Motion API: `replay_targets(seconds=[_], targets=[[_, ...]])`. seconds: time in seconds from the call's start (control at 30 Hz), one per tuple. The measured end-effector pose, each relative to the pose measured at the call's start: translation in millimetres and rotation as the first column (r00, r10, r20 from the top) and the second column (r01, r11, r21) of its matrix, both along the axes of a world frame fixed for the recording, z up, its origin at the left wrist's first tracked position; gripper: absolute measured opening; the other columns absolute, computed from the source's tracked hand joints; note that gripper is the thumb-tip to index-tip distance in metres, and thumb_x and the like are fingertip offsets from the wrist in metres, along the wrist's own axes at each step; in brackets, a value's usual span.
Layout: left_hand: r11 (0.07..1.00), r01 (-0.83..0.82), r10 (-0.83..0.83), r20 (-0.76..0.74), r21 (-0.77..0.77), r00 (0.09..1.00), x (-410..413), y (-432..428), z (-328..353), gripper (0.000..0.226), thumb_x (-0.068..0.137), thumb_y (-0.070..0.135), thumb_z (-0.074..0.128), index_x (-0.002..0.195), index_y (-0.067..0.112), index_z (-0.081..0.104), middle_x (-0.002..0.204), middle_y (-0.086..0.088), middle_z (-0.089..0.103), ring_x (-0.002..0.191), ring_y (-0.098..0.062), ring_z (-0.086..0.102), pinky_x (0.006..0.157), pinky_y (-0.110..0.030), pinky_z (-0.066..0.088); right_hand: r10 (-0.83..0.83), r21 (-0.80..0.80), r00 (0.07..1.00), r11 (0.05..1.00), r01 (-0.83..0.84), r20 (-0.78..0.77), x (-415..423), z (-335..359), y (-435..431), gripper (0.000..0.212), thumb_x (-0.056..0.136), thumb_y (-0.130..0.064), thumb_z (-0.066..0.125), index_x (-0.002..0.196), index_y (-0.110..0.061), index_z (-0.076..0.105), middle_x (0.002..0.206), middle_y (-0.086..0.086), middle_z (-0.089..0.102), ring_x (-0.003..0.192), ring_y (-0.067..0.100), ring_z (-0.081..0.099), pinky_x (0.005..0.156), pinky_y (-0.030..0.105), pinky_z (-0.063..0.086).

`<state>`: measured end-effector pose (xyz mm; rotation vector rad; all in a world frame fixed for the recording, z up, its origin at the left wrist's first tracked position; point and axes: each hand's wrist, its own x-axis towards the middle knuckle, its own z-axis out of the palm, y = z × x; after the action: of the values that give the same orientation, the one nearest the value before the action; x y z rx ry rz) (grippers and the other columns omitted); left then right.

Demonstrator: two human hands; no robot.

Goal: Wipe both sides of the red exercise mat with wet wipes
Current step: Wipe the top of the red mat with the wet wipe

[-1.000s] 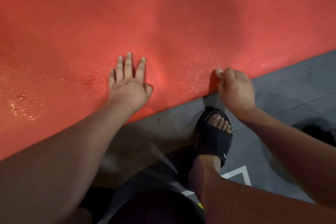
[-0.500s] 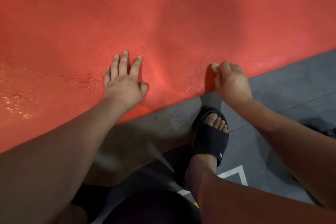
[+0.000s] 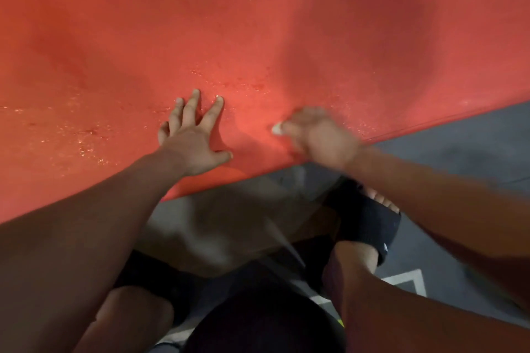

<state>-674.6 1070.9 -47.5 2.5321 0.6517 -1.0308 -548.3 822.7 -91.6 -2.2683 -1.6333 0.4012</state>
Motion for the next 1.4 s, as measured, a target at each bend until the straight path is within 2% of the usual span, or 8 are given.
replay_targets(seconds=[0.1, 0.17, 0.4, 0.67, 0.93, 1.07, 1.17, 1.4], targets=[[1.000, 0.006, -0.006, -0.023, 0.000, 1.000, 4, 2, 2, 0.115, 0.074, 0.067, 0.075, 0.152, 0.060, -0.011, 0.162, 0.012, -0.033, 0.153, -0.024, -0.023, 0.119, -0.060, 0.010, -0.416, 0.072, 0.907, 0.908, 0.412, 0.062, 41, 2, -3, 0.022, 0.084, -0.006, 0.057, 0.102, -0.018, 0.061, 0.082, 0.013, 0.061, 0.077, 0.038, 0.058, 0.070, 0.044, 0.044], [1.000, 0.003, -0.002, -0.021, 0.007, 1.000, 7, 0, 3, 0.116, 0.075, 0.066, 0.075, 0.153, 0.058, -0.010, 0.163, 0.010, -0.032, 0.153, -0.025, -0.022, 0.120, -0.059, 0.009, -0.486, 0.056, 0.872, 0.874, 0.483, 0.064, 31, 5, 4, 0.016, 0.085, -0.005, 0.060, 0.096, -0.016, 0.055, 0.075, 0.014, 0.058, 0.072, 0.038, 0.057, 0.067, 0.044, 0.043], [0.997, -0.070, 0.068, 0.077, 0.027, 0.995, 15, 2, 6, 0.102, 0.072, 0.058, 0.081, 0.153, 0.051, 0.020, 0.164, 0.007, 0.003, 0.149, -0.031, 0.008, 0.115, -0.059, 0.025, 0.207, -0.002, 0.978, 0.978, -0.207, -0.007, -17, 6, 13, 0.029, 0.091, -0.021, 0.051, 0.117, -0.016, 0.063, 0.092, 0.004, 0.062, 0.087, 0.028, 0.056, 0.078, 0.039, 0.044], [0.981, -0.192, 0.188, 0.133, 0.017, 0.973, 40, 11, 14, 0.097, 0.074, 0.053, 0.081, 0.153, 0.043, 0.026, 0.160, 0.003, 0.013, 0.146, -0.030, 0.016, 0.114, -0.054, 0.029, -0.308, 0.015, 0.938, 0.951, 0.310, 0.158, 85, 6, 64, 0.007, 0.090, -0.016, 0.051, 0.095, -0.012, 0.054, 0.083, 0.016, 0.060, 0.079, 0.038, 0.056, 0.068, 0.044, 0.039], [0.982, -0.186, 0.186, -0.014, 0.007, 0.982, 54, 16, 9, 0.121, 0.073, 0.050, 0.086, 0.158, 0.046, -0.001, 0.167, 0.003, -0.021, 0.154, -0.032, -0.017, 0.121, -0.060, 0.019, 0.283, -0.079, 0.956, 0.954, -0.289, -0.076, 29, 39, 33, 0.018, 0.100, -0.024, 0.049, 0.102, -0.014, 0.064, 0.091, 0.002, 0.066, 0.083, 0.027, 0.058, 0.078, 0.037, 0.041], [0.982, -0.185, 0.184, 0.024, 0.048, 0.983, 63, 20, 18, 0.112, 0.071, 0.054, 0.085, 0.157, 0.044, 0.013, 0.165, -0.001, -0.002, 0.151, -0.035, 0.002, 0.116, -0.060, 0.030, 0.005, -0.061, 0.969, 0.998, -0.020, -0.246, 74, 64, 34, 0.027, 0.099, -0.027, 0.056, 0.121, -0.012, 0.060, 0.102, 0.008, 0.068, 0.089, 0.028, 0.062, 0.076, 0.036, 0.049], [0.973, -0.213, 0.211, 0.033, 0.086, 0.977, 71, 21, 20, 0.117, 0.071, 0.053, 0.085, 0.157, 0.045, 0.007, 0.166, 0.001, -0.008, 0.153, -0.035, -0.002, 0.117, -0.062, 0.027, -0.119, -0.057, 0.959, 0.993, 0.108, -0.256, 106, 68, 45, 0.028, 0.101, -0.037, 0.056, 0.109, -0.011, 0.062, 0.089, -0.002, 0.063, 0.080, 0.018, 0.060, 0.070, 0.025, 0.040], [0.974, -0.209, 0.214, -0.050, 0.090, 0.976, 59, 17, -3, 0.126, 0.076, 0.057, 0.080, 0.157, 0.043, -0.015, 0.166, 0.000, -0.027, 0.153, -0.038, -0.018, 0.122, -0.060, 0.017, -0.013, -0.132, 0.991, 0.991, -0.005, -0.136, 94, 22, 41, 0.028, 0.091, -0.028, 0.066, 0.110, -0.009, 0.059, 0.099, 0.011, 0.060, 0.085, 0.033, 0.061, 0.073, 0.036, 0.050]])
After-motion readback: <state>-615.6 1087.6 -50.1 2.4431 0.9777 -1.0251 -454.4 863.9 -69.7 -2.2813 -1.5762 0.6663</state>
